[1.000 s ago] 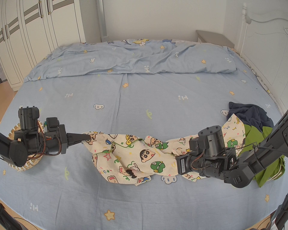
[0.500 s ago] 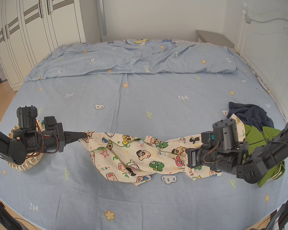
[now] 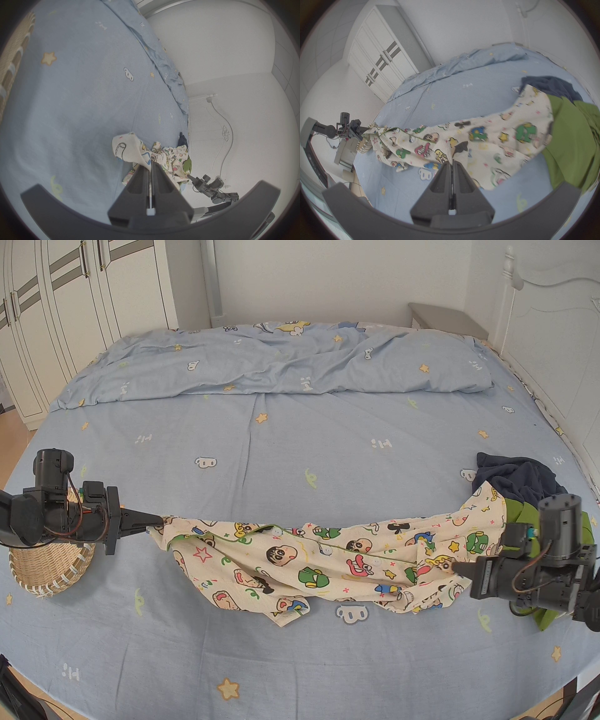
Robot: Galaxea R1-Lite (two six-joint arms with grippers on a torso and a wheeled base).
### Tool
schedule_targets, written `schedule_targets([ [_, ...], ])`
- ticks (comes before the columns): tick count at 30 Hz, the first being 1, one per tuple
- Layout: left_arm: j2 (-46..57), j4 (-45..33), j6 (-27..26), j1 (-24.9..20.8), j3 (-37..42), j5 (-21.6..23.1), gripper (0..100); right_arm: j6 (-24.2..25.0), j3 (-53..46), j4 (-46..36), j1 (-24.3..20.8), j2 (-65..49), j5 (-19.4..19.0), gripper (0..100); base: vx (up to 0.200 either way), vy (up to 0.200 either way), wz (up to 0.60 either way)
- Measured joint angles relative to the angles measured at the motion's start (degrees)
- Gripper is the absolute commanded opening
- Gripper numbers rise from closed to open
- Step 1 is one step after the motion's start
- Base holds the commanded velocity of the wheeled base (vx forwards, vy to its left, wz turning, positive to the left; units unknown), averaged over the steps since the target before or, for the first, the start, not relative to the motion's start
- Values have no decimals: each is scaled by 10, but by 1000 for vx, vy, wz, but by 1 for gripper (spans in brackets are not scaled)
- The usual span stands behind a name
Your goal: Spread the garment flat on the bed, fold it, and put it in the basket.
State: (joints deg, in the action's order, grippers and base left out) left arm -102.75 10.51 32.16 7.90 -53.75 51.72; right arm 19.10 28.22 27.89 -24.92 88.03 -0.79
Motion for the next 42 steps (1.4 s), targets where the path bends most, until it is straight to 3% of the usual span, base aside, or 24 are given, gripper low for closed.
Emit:
schedule_targets([
  [9,6,-35,-7,21,-36,-2,0,17,-66,-107,54,-142,-21,0,0,0,0],
  [26,7,-215,-46,56,-135,-2,0,18,-168,-163,125,-285,-47,0,0,0,0],
  [35,8,-289,-179,58,-141,-3,0,18,-205,-184,137,-309,-61,0,0,0,0],
  [42,7,-393,-344,58,-139,-7,0,18,-241,-210,137,-330,-68,0,0,0,0],
])
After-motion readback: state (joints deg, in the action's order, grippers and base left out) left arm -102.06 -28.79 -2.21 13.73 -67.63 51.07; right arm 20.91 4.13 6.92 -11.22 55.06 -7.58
